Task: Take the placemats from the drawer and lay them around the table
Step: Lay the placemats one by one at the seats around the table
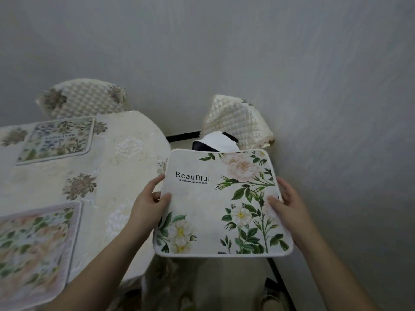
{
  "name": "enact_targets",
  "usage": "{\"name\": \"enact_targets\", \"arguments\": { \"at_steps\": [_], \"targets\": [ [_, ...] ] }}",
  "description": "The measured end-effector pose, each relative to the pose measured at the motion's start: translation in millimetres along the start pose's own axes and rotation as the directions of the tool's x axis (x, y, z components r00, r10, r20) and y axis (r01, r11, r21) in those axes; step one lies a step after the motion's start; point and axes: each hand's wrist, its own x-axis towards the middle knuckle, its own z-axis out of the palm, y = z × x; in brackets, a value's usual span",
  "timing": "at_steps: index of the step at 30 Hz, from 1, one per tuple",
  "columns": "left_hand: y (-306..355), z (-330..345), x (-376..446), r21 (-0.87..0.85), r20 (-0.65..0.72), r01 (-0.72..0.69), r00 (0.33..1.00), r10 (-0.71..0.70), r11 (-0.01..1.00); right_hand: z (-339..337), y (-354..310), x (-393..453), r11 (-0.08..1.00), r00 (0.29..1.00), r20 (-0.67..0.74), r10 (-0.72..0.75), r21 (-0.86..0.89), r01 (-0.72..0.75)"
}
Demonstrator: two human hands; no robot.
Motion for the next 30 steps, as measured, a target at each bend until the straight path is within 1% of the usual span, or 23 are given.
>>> {"name": "enact_targets", "arguments": {
  "at_steps": [6, 8, 12, 15, 19, 22, 24, 27, 30],
  "targets": [
    [-6, -46, 54, 0.015, -0.072, -0.016, 0.997, 0.017, 1.0, 66, -5, 47, 0.998, 0.998, 0.05, -0.031, -0.044, 0.033],
    [-9, -60, 70, 0.012, -0.096, -0.006, 0.995, 0.007, 1.0, 87, -6, 60, 0.997, 0.997, 0.062, -0.052, -0.054, 0.055],
    [-16, -77, 89, 0.004, -0.119, 0.017, 0.993, -0.017, 1.0, 118, -8, 79, 0.998, 0.997, 0.061, -0.051, -0.043, 0.054],
    [-23, -87, 101, -0.017, -0.153, 0.055, 0.987, -0.057, 0.998, 135, -10, 93, 0.997, 0.992, 0.117, -0.038, -0.058, 0.045],
    [-28, -92, 113, -0.02, -0.194, 0.094, 0.976, -0.096, 0.995, 150, -12, 120, 0.988, 0.982, 0.184, -0.046, -0.134, 0.072],
    [-31, -91, 126, -0.011, -0.241, 0.119, 0.963, -0.118, 0.993, 159, -13, 145, 0.988, 0.971, 0.236, -0.041, -0.136, 0.075],
    [-34, -89, 136, -0.043, -0.26, 0.146, 0.954, -0.152, 0.988, 164, -14, 164, 0.99, 0.962, 0.271, -0.015, -0.128, 0.051],
    [-40, -83, 149, -0.169, -0.273, 0.205, 0.93, -0.246, 0.964, 171, -11, 198, 0.988, 0.94, 0.34, 0.024, -0.154, 0.03],
    [-41, -72, 156, -0.209, -0.328, 0.24, 0.896, -0.299, 0.948, 179, -15, 232, 0.984, 0.913, 0.408, 0.03, -0.172, 0.044]
  ]
}}
